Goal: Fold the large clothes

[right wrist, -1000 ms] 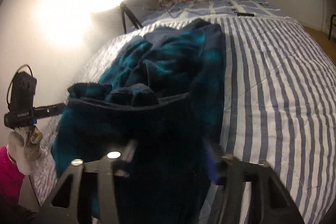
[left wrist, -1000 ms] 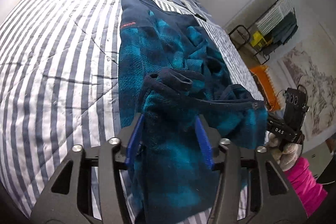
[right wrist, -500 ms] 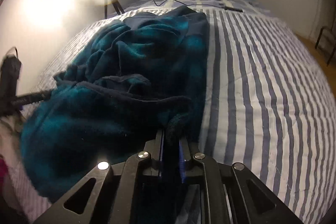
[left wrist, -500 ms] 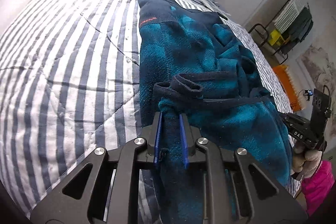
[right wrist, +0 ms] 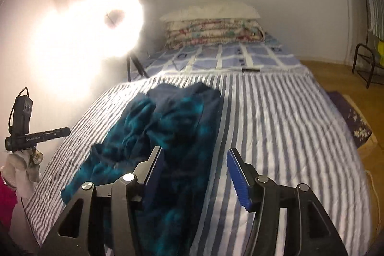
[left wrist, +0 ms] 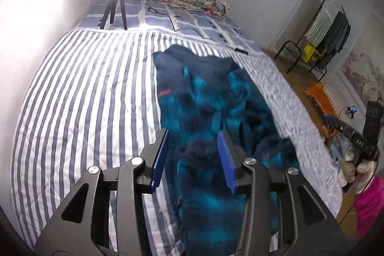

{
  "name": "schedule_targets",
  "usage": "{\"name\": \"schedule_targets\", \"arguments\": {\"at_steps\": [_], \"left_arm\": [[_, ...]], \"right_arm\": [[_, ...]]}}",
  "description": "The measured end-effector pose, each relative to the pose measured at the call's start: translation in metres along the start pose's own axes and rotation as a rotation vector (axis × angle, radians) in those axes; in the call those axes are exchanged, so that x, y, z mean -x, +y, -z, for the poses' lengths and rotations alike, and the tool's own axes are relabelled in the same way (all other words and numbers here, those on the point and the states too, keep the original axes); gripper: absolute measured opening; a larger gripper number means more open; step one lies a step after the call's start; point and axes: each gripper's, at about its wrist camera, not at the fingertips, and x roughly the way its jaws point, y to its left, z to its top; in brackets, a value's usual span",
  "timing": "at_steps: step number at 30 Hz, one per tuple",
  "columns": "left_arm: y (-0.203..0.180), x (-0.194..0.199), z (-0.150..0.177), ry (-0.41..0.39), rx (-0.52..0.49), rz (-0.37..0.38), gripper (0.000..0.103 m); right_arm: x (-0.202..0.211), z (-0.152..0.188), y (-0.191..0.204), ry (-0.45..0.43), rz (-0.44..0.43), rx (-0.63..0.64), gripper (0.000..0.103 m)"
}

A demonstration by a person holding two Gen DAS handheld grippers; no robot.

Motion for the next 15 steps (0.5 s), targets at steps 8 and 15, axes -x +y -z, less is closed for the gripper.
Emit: {"name": "schedule_targets", "arguments": {"at_steps": [8,15], "left_arm": [[0.031,-0.061,-0.065,0.022,0.141,0.063,0.055],[0.065,-0.148,-0.099,0.061,0.195,0.083,0.056]], "right_arm": [[-0.064,-0.053,-0.022,0.063,-0.034,-0.070,0.069],[-0.153,-0.076,-0.051,0.092,-0.046,-0.162,0.069]]}}
